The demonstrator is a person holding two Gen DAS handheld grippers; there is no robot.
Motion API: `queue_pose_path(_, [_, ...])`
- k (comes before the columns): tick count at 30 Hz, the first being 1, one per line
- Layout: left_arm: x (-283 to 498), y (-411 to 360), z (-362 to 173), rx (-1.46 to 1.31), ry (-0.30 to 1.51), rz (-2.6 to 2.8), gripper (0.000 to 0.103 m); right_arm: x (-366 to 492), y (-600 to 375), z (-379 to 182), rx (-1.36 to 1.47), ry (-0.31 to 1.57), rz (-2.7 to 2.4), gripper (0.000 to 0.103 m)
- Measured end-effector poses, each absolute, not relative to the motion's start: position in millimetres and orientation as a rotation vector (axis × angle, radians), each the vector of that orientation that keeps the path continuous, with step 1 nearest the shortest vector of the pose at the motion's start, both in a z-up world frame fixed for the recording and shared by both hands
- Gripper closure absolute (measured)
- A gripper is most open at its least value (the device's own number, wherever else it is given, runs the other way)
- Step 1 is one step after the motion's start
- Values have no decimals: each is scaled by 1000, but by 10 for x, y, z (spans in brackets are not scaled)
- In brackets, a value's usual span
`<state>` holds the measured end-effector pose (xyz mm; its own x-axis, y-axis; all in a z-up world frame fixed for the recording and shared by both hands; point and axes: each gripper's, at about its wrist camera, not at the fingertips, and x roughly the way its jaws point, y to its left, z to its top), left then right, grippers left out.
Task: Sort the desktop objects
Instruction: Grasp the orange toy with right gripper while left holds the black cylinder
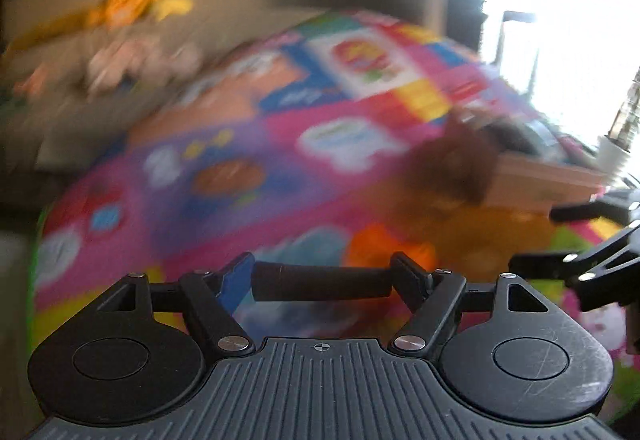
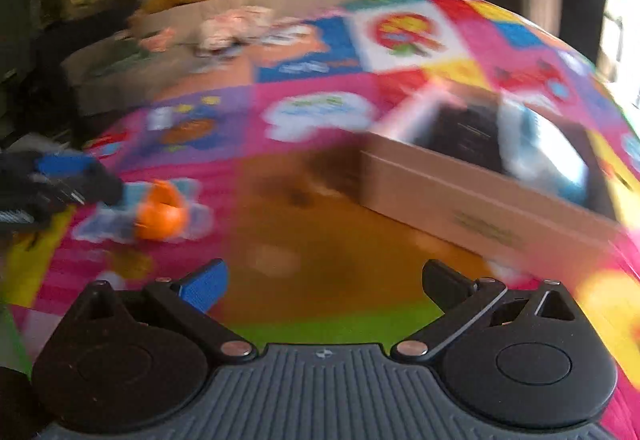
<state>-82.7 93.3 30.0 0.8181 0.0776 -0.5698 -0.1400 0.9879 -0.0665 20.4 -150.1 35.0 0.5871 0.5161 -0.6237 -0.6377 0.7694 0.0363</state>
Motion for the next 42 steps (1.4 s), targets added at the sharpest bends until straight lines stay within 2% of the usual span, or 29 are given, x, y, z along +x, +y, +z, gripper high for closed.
queue_pose_path(5, [-882, 1101, 133, -127, 641, 162, 22, 47, -826, 332, -332, 583, 863, 0])
queue_pose_path(7, [-909, 1139, 133, -139, 637, 162, 18, -3, -615, 302, -367, 573, 918, 1])
queue_pose_path(9, [-947, 1190, 129, -142, 635, 185, 15, -12, -473, 278, -390, 563, 941, 11])
queue_pose_path(11, [-995, 1274, 133, -163, 632, 194, 14, 23, -390, 267, -395, 577, 956, 16])
queue_pose_path(13, [-1044, 1337, 142, -181, 622, 177, 7, 46, -399, 260, -392, 583, 954, 19])
queue_pose_path(15, [-1089, 1349, 164, -183, 612, 147, 7, 92, -390, 243, -398, 593, 944, 30])
queue_pose_path(19, [-1097, 1309, 175, -150, 611, 106, 6, 192, -380, 182, -373, 642, 950, 42])
queue_pose_path(21, [-1071, 1239, 170, -123, 622, 81, 5, 242, -364, 167, -355, 663, 958, 58])
queue_pose_path(22, [-1057, 1202, 160, -106, 629, 78, 5, 260, -361, 168, -349, 673, 960, 59])
queue_pose_path(26, [-961, 1082, 90, -33, 669, 121, 6, 298, -486, 249, -308, 691, 949, 60])
queue_pose_path(29, [-902, 1049, 50, -9, 684, 169, 15, 292, -699, 329, -288, 696, 924, 60])
queue_pose_path(30, [-895, 1036, 62, -10, 683, 175, 23, 285, -805, 351, -274, 713, 914, 60])
queue_pose_path(36, [-826, 739, 192, 30, 671, 77, 23, 146, -1600, 417, -209, 794, 802, 60])
queue_pose_path(42, [-503, 8, 692, 158, 493, -127, 23, -62, -2541, 854, -137, 631, 581, 60])
